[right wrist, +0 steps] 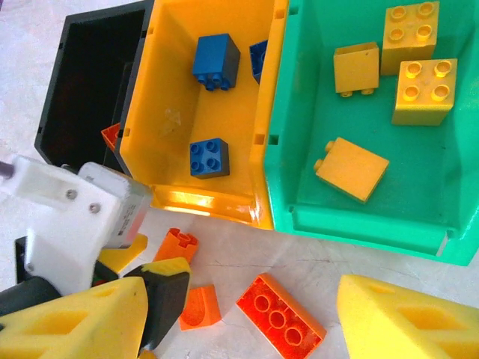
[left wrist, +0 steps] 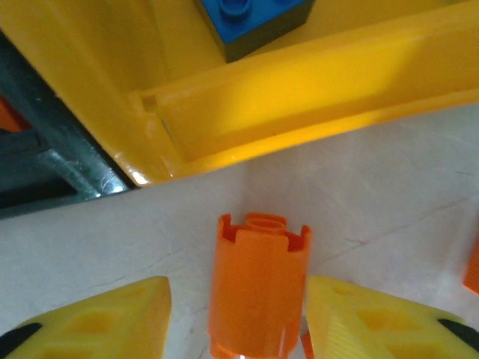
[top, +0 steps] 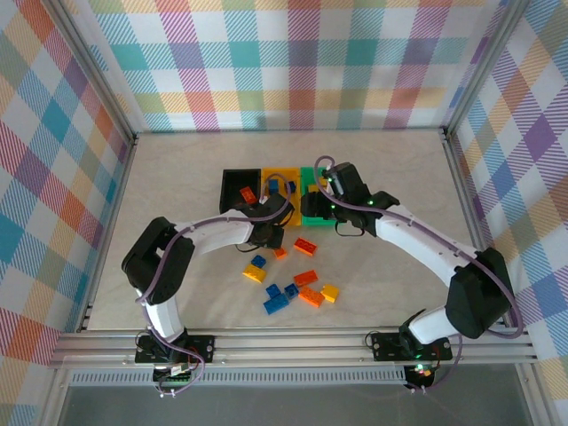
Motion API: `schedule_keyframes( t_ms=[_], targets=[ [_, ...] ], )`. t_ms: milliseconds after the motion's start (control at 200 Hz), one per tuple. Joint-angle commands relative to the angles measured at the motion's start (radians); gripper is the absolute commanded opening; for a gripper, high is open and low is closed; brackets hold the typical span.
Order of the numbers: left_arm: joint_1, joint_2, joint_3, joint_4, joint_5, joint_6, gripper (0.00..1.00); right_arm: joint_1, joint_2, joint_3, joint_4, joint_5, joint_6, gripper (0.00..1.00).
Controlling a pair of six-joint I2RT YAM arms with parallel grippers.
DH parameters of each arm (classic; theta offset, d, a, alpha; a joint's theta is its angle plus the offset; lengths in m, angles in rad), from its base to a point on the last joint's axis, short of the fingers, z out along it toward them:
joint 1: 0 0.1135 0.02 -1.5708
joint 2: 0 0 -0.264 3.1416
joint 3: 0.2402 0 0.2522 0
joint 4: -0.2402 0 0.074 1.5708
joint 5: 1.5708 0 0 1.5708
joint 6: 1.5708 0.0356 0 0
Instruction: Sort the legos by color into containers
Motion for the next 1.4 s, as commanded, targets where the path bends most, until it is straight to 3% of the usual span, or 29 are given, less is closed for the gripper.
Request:
schedule_keyframes(
  t_ms=[0, 285, 520, 675, 875, 1115, 1175, 1305, 1395],
  targets=[
    [-0.010, 0.044, 0.024, -0.017, -0.046, 0.018, 0.46, -0.010, -0.033, -0.017, 0.026, 0.007, 0.014, 0.68],
    [-0.031, 0.041, 0.022, -0.012, -0.036, 0.011, 0.27, -0.027, -0.072, -0.022, 0.020, 0.017, 0.010, 0.68],
    [-0.065, -0.216, -0.082, -0.016, 0.001, -0.065, 0.23, -0.036, -0.083, -0.039, 0.026, 0.013, 0.014, 0.69],
    [0.015, -0.335, -0.059, -0.061, -0.031, -0.076, 0.23, -0.036, -0.078, -0.066, 0.049, -0.001, 0.029, 0.69],
    [0.204, -0.244, 0.033, -0.035, -0.003, -0.069, 0.22, -0.037, -0.077, -0.087, 0.056, -0.009, 0.043, 0.69],
    [0.287, 0.000, 0.241, -0.066, -0.054, -0.044, 0.21, -0.037, -0.102, -0.094, 0.025, -0.038, 0.020, 0.70],
    [0.298, 0.047, 0.279, -0.079, -0.062, -0.044, 0.21, -0.037, -0.116, -0.103, 0.019, -0.038, 0.016, 0.71],
    [0.309, 0.111, 0.336, -0.102, -0.058, -0.044, 0.33, -0.036, -0.152, -0.132, 0.018, -0.038, 0.010, 0.72],
    [0.309, 0.108, 0.338, -0.099, -0.030, -0.052, 0.49, -0.036, -0.167, -0.143, 0.018, -0.050, 0.000, 0.74]
  ],
)
